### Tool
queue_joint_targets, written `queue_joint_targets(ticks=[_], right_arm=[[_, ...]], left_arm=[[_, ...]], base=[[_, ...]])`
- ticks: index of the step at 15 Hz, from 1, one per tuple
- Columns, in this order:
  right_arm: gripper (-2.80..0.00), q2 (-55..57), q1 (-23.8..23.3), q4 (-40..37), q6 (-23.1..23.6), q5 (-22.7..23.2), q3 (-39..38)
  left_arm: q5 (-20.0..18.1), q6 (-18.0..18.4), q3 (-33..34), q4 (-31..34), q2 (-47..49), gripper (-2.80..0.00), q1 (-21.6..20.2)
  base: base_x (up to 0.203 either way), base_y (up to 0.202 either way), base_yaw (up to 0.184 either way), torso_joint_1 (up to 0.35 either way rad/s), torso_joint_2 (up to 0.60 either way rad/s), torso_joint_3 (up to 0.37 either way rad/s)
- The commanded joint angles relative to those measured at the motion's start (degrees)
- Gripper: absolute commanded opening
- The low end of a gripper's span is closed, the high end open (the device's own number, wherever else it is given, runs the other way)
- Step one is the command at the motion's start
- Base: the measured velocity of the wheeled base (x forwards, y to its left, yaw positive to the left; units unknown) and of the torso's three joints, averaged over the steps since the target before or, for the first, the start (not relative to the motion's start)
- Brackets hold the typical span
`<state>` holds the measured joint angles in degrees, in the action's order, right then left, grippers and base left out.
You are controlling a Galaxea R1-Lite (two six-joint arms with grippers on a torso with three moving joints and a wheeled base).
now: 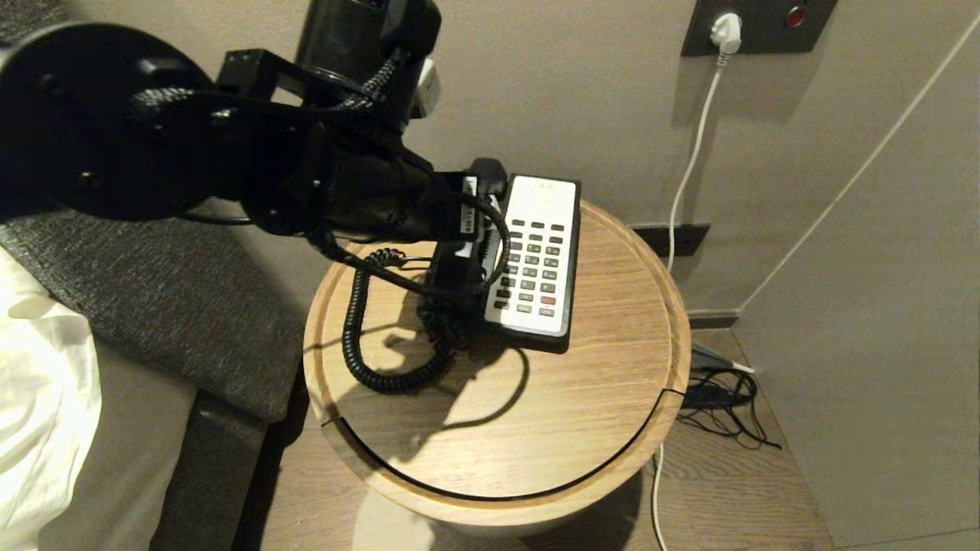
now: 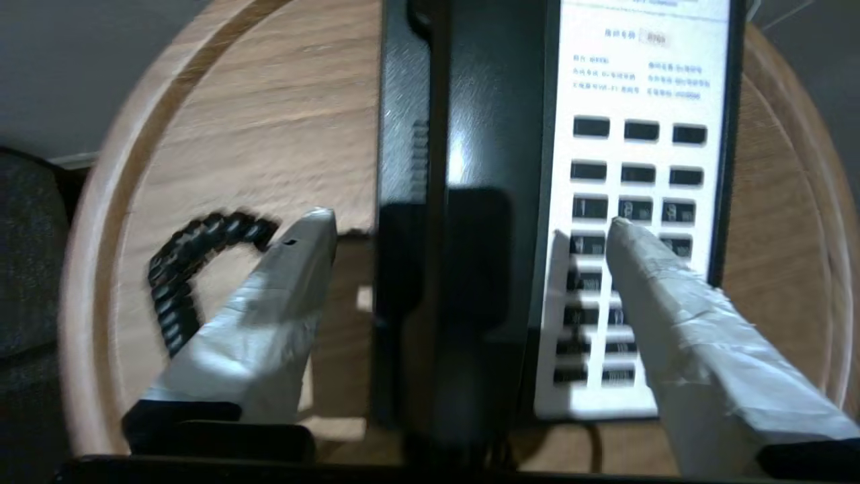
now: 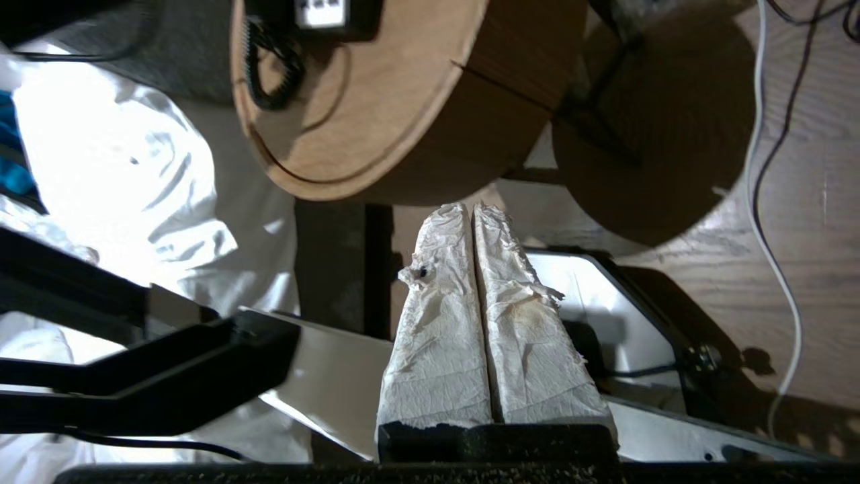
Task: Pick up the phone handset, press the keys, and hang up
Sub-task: Put the handset back, then end the call using the dial pad
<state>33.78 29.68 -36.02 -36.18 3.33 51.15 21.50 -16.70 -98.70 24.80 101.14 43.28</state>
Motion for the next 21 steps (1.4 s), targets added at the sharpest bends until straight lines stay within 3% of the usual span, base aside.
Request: queue_joint_targets(ticks=[1, 6, 9, 15, 18, 21], right_arm=[[-2.80, -1.69, -0.08, -0.23, -0.19, -0.11, -2.89], [-2.80, 1.30, -0.40, -1.08, -0.11, -0.09, -3.04], [-2.80, 12.65, -0.27, -1.01, 0.14, 0.16, 3.44], [-2.80, 47.36, 3.12, -2.96, 4.41, 1.16, 31.67], [-2.80, 61.79, 8.63, -6.55, 5.09, 0.94, 47.59], [-2.80, 71.18, 13.98, -9.79, 5.43, -1.05, 56.40]], left_arm=[[0.01, 0.01, 4.95, 0.09, -8.11, -2.80, 0.11], [-0.81, 0.43, 20.26, 0.76, -28.38, -2.80, 2.95], [-1.07, 0.25, 25.59, 0.78, -37.42, -2.80, 4.11], [-1.53, -0.09, 31.65, 0.81, -45.59, -2.80, 3.02], [-2.05, -0.09, 35.14, 0.30, -48.41, -2.80, 1.04], [-2.34, -0.09, 35.70, 0.50, -49.88, -2.80, 0.57]], base=[[0.000, 0.000, 0.000, 0.000, 0.00, 0.000], [0.000, 0.000, 0.000, 0.000, 0.00, 0.000], [0.000, 0.000, 0.000, 0.000, 0.00, 0.000], [0.000, 0.000, 0.000, 0.000, 0.00, 0.000], [0.000, 0.000, 0.000, 0.000, 0.00, 0.000], [0.000, 0.000, 0.000, 0.000, 0.00, 0.000]])
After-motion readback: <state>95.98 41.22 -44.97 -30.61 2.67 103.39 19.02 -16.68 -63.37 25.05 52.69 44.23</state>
